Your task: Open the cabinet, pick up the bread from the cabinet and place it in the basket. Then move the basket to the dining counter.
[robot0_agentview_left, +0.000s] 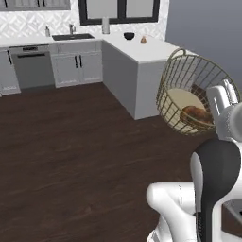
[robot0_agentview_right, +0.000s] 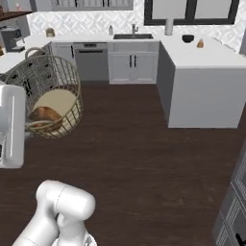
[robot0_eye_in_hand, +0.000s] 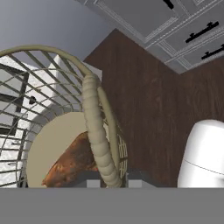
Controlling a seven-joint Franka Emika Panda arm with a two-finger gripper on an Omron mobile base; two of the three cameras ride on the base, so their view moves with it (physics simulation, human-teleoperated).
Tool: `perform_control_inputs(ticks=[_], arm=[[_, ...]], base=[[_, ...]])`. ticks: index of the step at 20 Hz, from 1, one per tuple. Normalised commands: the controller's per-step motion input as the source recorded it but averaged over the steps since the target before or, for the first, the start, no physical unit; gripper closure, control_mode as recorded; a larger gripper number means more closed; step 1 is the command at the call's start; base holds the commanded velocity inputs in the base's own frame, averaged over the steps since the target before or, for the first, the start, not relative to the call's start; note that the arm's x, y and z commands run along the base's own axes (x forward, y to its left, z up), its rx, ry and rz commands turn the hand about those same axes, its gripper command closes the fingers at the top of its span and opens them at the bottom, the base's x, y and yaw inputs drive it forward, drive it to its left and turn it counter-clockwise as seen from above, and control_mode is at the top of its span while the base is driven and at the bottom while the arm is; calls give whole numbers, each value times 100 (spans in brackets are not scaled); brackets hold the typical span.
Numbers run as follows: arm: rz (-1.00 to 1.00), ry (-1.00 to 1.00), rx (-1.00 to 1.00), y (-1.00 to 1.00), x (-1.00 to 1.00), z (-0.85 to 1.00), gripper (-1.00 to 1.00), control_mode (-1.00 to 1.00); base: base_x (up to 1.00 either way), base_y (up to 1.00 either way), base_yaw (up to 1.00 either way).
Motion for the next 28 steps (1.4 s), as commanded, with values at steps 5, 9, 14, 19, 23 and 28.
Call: perform_control_inputs(ticks=[5, 9, 14, 19, 23, 28], arm=[[0, 0, 0, 0, 0, 0, 100, 100], [0, 0, 0, 0, 0, 0, 100, 100], [0, 0, 0, 0, 0, 0, 100, 100], [0, 0, 0, 0, 0, 0, 100, 100], [0, 0, 0, 0, 0, 0, 100, 100], [0, 0, 0, 0, 0, 0, 100, 100]], base=[[100, -67, 32], [100, -44, 28], [100, -11, 18], [100, 0, 0], [100, -36, 11], [100, -94, 32]])
